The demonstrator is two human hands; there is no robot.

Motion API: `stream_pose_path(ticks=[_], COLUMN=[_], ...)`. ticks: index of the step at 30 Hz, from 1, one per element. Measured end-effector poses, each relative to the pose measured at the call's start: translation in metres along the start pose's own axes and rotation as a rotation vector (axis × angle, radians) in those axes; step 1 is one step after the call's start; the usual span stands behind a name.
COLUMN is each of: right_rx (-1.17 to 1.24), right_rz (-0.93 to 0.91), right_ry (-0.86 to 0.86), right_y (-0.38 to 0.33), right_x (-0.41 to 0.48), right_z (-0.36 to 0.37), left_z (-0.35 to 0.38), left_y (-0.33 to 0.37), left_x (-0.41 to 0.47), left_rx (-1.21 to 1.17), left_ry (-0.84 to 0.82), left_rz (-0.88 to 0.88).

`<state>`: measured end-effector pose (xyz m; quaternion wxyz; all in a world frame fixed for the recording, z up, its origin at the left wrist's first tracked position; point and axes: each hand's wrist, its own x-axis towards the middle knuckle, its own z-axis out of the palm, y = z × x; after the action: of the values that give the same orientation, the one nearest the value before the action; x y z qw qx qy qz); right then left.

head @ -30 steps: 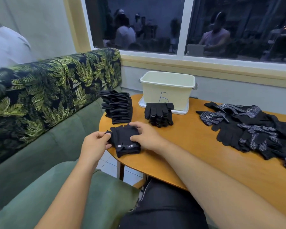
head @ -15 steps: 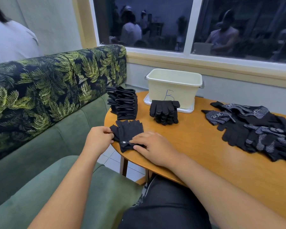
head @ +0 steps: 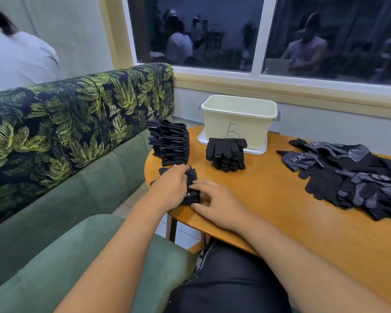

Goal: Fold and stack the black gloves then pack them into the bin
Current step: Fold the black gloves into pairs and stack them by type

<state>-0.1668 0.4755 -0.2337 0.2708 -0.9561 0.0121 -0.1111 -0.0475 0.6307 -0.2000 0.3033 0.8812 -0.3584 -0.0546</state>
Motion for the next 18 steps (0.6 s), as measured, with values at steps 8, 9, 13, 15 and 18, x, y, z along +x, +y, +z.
stream_pose_path(ticks=[8, 9, 13, 15, 18], right_rx=[-0.084, -0.099, -0.110, -0.129, -0.114], right_rz=[0.151, 0.161, 0.179, 0.175, 0.171], right_ry=[0.014, 0.021, 0.023, 0.017, 0.024], right_y=[0.045, 0.049, 0.052, 0.051, 0.051], right_x=[-0.043, -0.047, -0.056, -0.056, -0.058], right_z=[-0.036, -0.039, -0.042, -0.040, -0.042], left_z=[0.038, 0.041, 0.038, 0.036, 0.033], left_y=[0.001, 0.001, 0.001, 0.000, -0.003], left_x=[0.004, 0.003, 0.002, 0.006, 0.012], left_rx=[0.378, 0.401, 0.403, 0.402, 0.403], left_ry=[-0.169, -0.170, -0.201, -0.217, -0.209], left_rz=[-0.024, -0.034, -0.071, -0.089, -0.112])
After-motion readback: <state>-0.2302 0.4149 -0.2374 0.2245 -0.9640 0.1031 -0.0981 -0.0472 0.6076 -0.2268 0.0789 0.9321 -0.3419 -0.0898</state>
